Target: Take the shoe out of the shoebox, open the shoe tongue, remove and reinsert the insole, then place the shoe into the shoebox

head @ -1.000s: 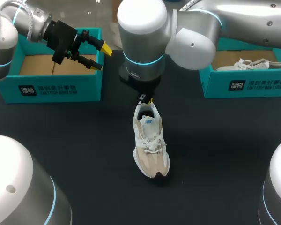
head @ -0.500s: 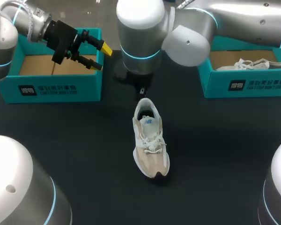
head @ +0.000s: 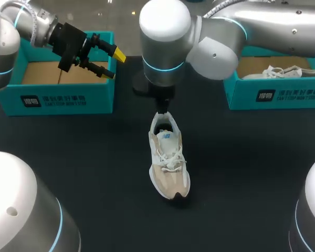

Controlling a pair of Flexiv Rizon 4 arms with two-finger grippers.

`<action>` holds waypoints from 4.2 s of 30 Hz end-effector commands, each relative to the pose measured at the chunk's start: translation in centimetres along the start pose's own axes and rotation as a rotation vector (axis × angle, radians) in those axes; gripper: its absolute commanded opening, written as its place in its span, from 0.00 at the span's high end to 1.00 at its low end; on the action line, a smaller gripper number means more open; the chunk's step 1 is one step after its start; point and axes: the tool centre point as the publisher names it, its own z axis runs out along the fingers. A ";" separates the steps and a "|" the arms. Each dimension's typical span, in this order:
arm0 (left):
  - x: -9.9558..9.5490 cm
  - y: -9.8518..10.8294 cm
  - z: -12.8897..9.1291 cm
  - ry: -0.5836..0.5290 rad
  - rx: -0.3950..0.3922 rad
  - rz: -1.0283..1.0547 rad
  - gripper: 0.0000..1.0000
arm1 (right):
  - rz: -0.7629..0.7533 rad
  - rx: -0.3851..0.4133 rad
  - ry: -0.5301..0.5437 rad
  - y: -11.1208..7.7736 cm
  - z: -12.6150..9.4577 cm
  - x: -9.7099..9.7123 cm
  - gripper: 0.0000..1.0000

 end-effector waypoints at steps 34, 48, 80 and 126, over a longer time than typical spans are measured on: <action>0.0 0.0 0.0 0.002 0.001 0.001 0.00 | -0.218 0.019 0.109 0.2 9.1 0.0 0.87; 0.0 0.0 0.0 0.002 0.001 0.001 0.00 | -0.100 0.038 0.098 -1.6 7.5 -0.1 1.00; 0.0 0.0 0.0 0.002 0.001 0.001 0.00 | -0.040 -0.022 0.160 -0.9 -14.1 -8.8 1.00; 0.0 0.0 0.0 0.002 0.001 0.001 0.00 | -0.156 0.046 0.062 -13.3 -12.3 -20.8 1.00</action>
